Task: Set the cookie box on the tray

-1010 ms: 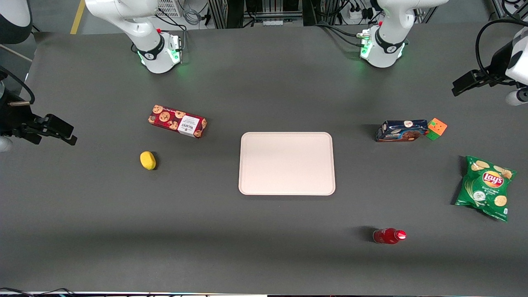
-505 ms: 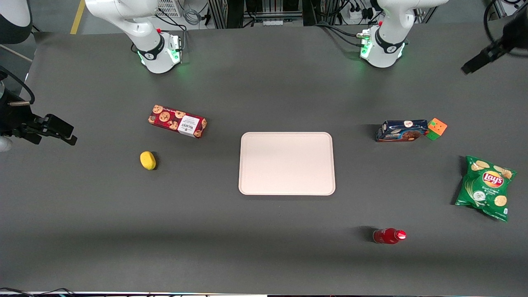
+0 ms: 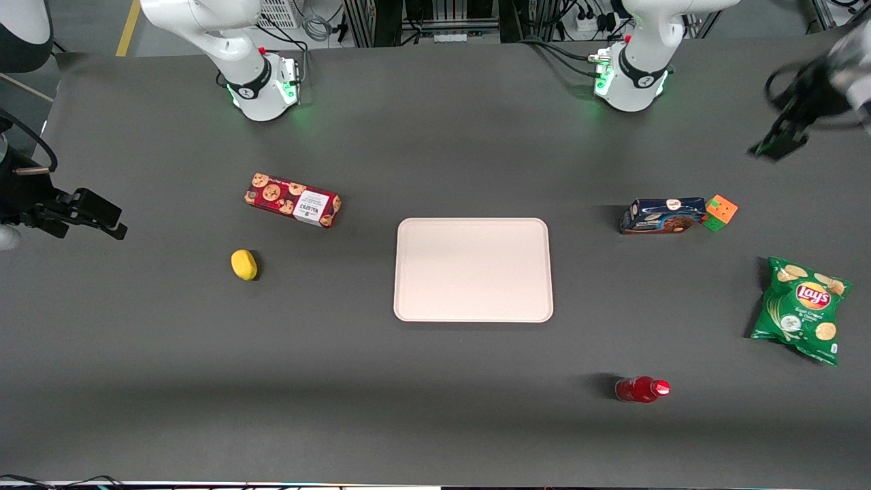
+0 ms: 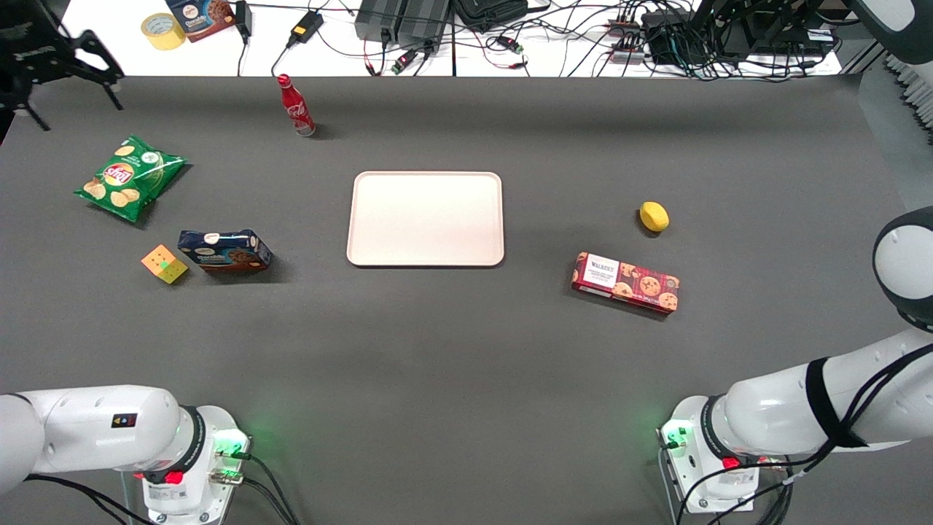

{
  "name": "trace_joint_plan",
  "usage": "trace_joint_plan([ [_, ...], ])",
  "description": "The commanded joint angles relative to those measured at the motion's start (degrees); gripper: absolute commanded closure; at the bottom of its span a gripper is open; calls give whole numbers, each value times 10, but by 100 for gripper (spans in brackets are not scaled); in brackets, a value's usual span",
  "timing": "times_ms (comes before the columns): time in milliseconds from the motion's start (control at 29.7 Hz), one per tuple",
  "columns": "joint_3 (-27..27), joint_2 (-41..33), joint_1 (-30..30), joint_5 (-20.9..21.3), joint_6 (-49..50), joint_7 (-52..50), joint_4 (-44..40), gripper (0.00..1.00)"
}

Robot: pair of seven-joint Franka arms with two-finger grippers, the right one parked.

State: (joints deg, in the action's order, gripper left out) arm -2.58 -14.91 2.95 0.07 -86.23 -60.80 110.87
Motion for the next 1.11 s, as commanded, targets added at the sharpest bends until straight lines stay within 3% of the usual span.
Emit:
trace_joint_plan([
  [0,8,-11,3,-13,-156,-25,129,0],
  [168,21,1,2,-12,-275,-22,217,0],
  [1077,21,1,2,-12,-571,-34,451,0],
])
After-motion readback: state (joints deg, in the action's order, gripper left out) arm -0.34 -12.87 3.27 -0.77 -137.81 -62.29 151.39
